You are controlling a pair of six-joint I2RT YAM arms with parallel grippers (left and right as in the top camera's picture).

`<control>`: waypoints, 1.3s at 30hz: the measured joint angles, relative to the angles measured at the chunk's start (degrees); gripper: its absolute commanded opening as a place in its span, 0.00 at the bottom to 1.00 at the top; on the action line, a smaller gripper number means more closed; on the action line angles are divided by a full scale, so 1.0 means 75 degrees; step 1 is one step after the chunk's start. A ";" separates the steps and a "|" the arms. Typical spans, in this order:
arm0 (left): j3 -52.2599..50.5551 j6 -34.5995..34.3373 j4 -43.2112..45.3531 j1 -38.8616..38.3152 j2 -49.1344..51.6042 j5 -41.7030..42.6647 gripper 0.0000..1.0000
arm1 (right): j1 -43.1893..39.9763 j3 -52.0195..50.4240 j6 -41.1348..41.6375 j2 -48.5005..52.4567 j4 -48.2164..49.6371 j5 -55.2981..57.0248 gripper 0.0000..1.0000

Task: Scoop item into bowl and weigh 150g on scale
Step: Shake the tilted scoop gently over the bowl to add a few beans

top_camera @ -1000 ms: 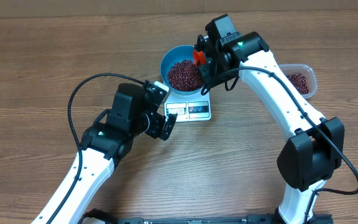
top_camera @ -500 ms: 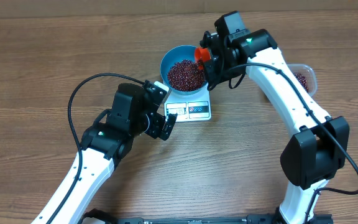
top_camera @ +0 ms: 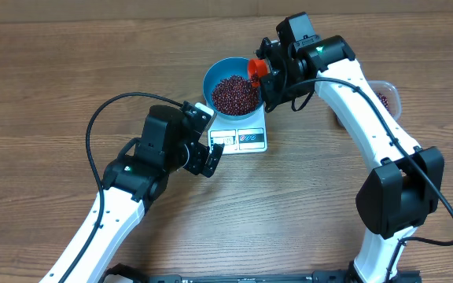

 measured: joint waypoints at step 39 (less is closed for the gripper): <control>0.0000 0.0000 0.0000 0.0000 0.0000 0.0000 1.00 | 0.0356 0.0000 0.0169 0.0000 0.0108 0.0539 0.04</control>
